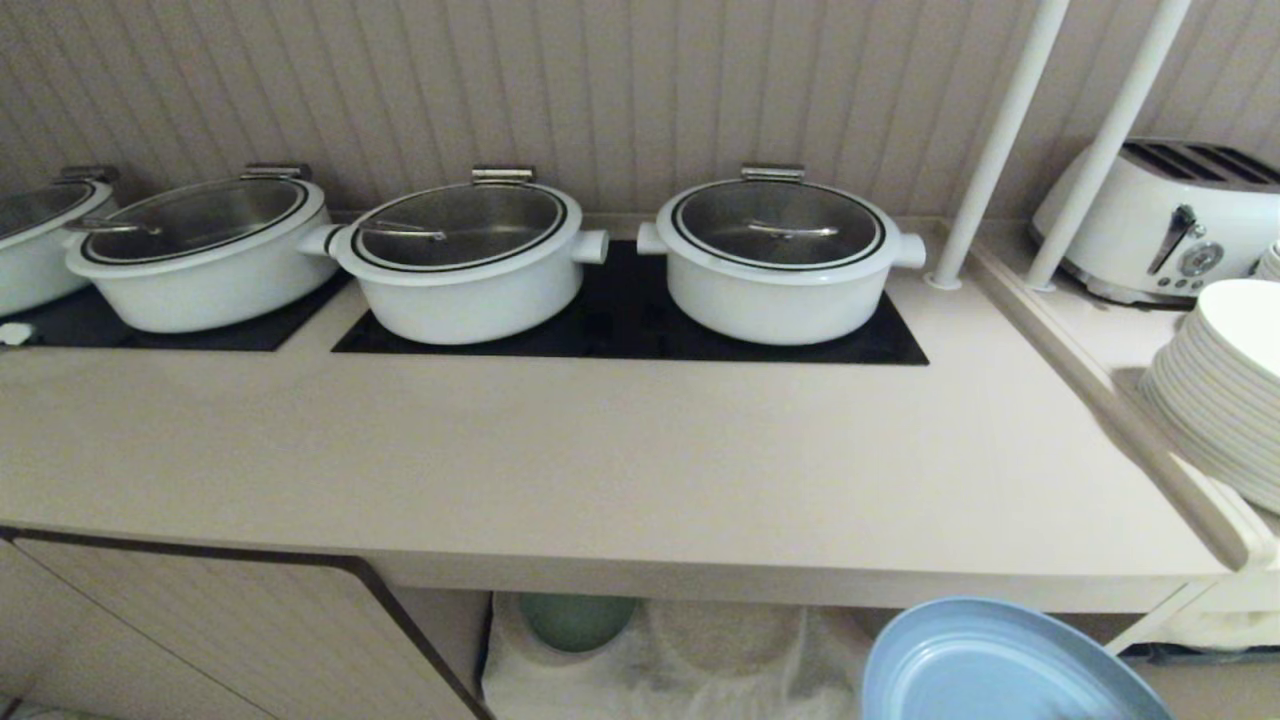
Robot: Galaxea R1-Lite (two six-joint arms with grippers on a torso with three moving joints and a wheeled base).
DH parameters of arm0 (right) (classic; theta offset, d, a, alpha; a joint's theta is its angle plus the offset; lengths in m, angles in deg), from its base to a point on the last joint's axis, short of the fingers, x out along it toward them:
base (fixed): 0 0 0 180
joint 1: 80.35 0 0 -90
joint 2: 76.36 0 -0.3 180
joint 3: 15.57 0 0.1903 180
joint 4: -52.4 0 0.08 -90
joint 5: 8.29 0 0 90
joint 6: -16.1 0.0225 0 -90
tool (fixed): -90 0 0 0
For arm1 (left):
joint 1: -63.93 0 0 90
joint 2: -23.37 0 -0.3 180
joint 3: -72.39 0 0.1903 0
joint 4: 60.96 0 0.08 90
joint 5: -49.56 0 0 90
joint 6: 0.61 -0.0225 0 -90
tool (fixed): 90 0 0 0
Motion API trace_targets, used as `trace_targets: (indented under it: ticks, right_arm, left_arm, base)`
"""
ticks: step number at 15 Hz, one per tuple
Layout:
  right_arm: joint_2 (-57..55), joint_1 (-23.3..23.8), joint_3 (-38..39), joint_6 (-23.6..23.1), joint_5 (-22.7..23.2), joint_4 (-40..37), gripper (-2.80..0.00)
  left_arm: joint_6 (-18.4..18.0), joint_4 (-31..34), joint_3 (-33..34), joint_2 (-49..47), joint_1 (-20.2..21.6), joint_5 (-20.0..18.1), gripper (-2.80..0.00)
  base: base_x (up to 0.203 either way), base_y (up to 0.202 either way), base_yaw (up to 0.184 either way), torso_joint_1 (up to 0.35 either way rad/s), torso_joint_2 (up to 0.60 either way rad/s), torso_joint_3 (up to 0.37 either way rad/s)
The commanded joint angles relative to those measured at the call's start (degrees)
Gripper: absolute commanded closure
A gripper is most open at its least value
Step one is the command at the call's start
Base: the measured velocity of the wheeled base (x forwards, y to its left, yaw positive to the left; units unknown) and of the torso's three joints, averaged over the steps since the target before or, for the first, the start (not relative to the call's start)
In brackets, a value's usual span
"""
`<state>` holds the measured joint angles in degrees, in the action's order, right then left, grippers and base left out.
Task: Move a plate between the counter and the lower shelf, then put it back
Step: Put the plate
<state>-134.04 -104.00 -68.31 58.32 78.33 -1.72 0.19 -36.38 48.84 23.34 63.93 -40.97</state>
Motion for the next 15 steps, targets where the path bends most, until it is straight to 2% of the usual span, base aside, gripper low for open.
trace_targets:
  ticks: [1,15]
  right_arm:
    - [-0.1,0.0,-0.3,0.2,0.0,-0.1,0.00]
    - [-0.3,-0.4,-1.5,0.2,-0.2,-0.1,0.00]
  left_arm:
    - [0.0,0.0,0.0,0.0,0.0,0.0,0.00]
    - [0.1,0.0,0.0,0.0,0.0,0.0,0.00]
  base:
    - [0.000,0.000,0.000,0.000,0.00,0.000]
    - [0.000,0.000,0.000,0.000,0.00,0.000]
